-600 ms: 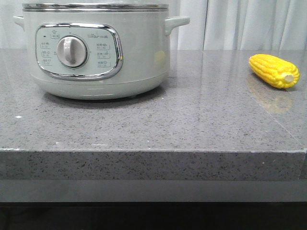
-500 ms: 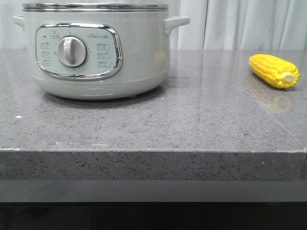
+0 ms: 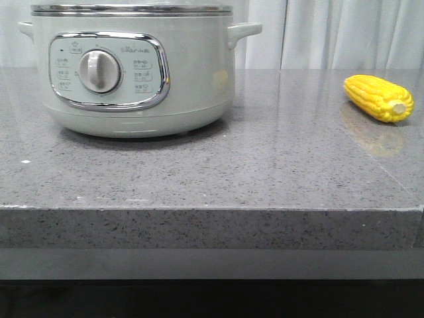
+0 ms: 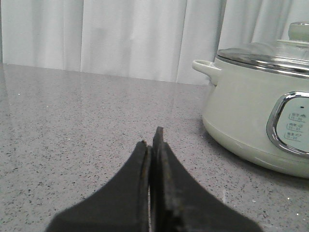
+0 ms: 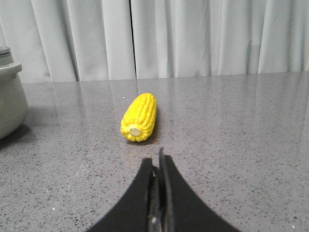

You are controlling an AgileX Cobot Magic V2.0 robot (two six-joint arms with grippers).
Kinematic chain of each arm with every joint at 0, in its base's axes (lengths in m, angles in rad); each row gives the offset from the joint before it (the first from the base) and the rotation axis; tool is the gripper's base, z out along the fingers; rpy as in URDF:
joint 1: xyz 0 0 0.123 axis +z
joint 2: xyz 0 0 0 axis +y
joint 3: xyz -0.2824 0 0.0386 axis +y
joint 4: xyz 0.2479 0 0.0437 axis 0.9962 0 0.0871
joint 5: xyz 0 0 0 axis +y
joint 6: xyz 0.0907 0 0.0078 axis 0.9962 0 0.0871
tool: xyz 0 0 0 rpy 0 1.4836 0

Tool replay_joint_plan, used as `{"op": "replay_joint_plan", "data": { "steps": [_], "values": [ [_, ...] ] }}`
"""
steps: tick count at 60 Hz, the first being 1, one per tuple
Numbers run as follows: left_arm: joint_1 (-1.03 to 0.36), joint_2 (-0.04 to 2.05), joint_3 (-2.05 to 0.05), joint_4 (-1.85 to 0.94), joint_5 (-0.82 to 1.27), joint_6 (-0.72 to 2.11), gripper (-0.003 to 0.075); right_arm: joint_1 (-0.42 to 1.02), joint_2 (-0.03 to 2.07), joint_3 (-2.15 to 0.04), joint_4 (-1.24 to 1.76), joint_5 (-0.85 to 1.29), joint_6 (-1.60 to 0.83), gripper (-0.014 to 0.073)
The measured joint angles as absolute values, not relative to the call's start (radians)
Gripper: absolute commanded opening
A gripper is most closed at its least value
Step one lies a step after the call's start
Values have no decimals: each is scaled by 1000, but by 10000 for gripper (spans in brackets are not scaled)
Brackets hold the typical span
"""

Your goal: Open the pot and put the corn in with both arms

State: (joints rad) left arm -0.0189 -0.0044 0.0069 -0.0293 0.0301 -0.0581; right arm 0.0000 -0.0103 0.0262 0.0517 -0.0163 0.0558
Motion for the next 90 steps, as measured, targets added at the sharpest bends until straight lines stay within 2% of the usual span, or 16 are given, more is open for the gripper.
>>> {"op": "replay_joint_plan", "data": {
  "steps": [31, 41, 52, 69, 90],
  "values": [
    [-19, -4, -14, -29, 0, -58, -20, 0, -10, 10, 52, 0, 56, -64],
    [-19, -4, -149, -29, 12, -58, -20, 0, -10, -112, 52, 71, 56, -64],
    [-19, 61, -377, -29, 153, -58, -20, 0, -1, -319, 52, 199, 56, -64],
    [-19, 291, -690, -29, 430, -58, -20, 0, 215, -599, 52, 410, 52, -64],
    [-19, 424, -676, -33, 472, -58, -20, 0, 391, -629, 52, 499, 52, -64]
  ]
}}
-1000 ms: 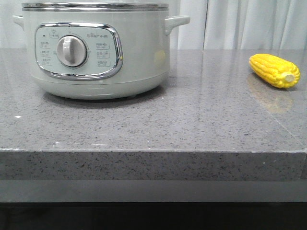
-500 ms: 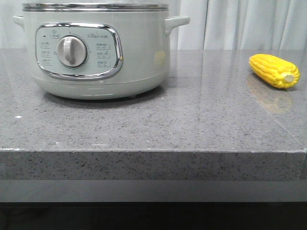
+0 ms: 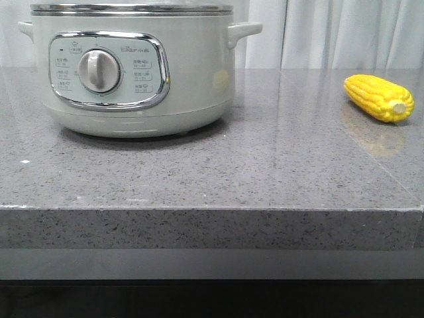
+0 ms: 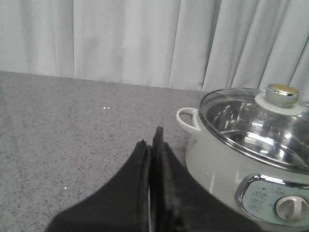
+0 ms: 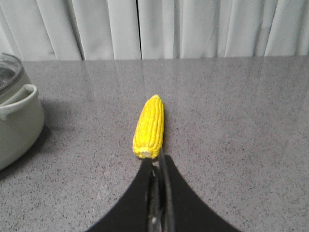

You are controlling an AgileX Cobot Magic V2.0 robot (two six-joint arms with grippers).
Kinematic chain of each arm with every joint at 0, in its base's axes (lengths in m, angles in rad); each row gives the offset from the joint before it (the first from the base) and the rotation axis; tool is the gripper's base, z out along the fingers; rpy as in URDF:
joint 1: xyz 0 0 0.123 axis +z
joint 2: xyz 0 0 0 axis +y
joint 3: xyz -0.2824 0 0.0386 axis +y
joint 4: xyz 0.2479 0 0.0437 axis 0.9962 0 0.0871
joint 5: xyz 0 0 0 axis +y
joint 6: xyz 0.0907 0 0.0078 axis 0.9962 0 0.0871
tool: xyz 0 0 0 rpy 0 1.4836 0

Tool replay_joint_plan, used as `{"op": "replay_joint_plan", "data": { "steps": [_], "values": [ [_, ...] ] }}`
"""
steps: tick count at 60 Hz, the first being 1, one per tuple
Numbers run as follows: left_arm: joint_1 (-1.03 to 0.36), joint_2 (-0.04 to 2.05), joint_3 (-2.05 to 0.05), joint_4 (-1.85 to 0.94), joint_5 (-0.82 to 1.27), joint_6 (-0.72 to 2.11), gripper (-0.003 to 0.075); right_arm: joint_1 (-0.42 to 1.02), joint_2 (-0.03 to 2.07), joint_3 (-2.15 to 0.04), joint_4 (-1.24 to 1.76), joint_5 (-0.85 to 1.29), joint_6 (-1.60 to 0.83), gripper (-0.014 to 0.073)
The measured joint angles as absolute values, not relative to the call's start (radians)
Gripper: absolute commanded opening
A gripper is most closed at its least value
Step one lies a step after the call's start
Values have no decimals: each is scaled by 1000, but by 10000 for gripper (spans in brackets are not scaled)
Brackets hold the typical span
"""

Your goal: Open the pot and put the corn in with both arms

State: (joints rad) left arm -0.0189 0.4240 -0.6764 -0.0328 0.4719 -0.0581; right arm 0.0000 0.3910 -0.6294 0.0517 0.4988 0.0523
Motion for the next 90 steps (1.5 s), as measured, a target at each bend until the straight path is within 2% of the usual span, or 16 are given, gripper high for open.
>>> {"op": "replay_joint_plan", "data": {
  "steps": [12, 17, 24, 29, 34, 37, 40, 64, 90],
  "values": [
    [-19, 456, -661, -33, 480, -58, -15, 0, 429, -629, 52, 512, 52, -63],
    [-19, 462, -660, -31, 482, -58, 60, 0, 439, -629, 52, 529, 52, -35],
    [-19, 464, -660, -16, 482, -58, 283, 0, 442, -629, 52, 539, 52, 115],
    [-19, 464, -657, -14, 472, -58, 428, 0, 442, -629, 52, 541, 50, 279],
    [-19, 466, -657, -11, 460, -58, 485, 0, 442, -629, 52, 541, 50, 427],
    [-19, 466, -657, -11, 458, -58, 483, 0, 442, -629, 52, 543, 48, 489],
    [-19, 466, -657, -11, 458, -58, 483, 0, 442, -629, 52, 543, 48, 504],
    [-25, 554, -691, -92, 360, -45, 484, 0, 442, -629, 52, 543, 48, 502],
    [-305, 926, -851, -111, 185, -41, 483, 0, 442, -629, 52, 534, 48, 502]
  ]
}}
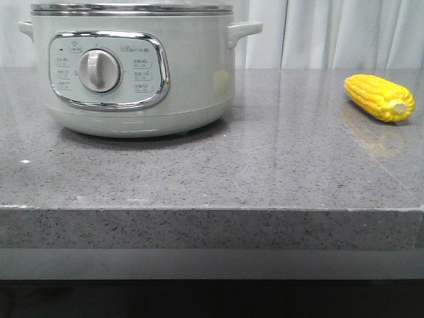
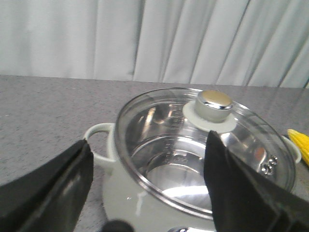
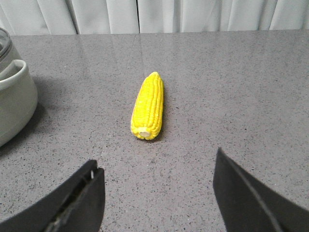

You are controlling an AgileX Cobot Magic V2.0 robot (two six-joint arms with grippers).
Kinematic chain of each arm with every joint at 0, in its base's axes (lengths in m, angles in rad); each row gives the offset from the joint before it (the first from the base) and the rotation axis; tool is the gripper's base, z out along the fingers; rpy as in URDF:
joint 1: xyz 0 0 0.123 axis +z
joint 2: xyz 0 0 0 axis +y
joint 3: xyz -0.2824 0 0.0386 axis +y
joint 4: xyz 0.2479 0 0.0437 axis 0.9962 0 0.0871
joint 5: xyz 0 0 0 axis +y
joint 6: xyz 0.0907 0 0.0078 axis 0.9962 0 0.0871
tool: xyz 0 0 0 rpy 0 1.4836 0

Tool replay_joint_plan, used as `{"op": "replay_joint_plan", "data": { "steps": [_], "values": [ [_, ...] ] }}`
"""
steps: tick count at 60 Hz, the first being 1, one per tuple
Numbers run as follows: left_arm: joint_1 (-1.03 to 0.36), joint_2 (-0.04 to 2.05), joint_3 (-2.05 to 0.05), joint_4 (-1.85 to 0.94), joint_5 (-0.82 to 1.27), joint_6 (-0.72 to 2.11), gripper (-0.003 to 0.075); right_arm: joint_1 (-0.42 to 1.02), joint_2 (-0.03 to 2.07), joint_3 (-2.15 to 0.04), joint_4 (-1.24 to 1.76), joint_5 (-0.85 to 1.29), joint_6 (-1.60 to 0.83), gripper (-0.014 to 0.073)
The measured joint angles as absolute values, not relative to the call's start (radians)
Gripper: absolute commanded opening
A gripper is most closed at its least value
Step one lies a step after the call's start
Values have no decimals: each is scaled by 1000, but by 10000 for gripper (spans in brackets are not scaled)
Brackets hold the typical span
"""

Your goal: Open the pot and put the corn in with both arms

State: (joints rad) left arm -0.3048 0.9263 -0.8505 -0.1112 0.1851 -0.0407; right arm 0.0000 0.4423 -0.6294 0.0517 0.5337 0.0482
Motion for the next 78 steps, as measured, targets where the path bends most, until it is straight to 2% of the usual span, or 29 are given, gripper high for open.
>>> {"op": "replay_joint_plan", "data": {
  "steps": [14, 30, 42, 56, 60, 71, 78],
  "values": [
    [-418, 1177, -1000, -111, 116, -41, 482, 0, 442, -629, 52, 525, 46, 502],
    [-467, 1427, -1202, -111, 109, -41, 482, 0, 442, -629, 52, 494, 44, 502],
    [-475, 1553, -1305, -111, 98, -41, 482, 0, 442, -629, 52, 478, 44, 502],
    [-475, 1611, -1319, -109, 84, -39, 482, 0, 442, -629, 52, 477, 44, 502],
    [-475, 1613, -1321, -109, 77, -40, 466, 0, 442, -629, 52, 473, 44, 502],
    [-475, 1616, -1323, -100, 72, -40, 348, 0, 442, -629, 52, 450, 44, 502],
    [-473, 1616, -1323, -83, 77, -40, 335, 0, 442, -629, 52, 441, 44, 502]
  ]
}}
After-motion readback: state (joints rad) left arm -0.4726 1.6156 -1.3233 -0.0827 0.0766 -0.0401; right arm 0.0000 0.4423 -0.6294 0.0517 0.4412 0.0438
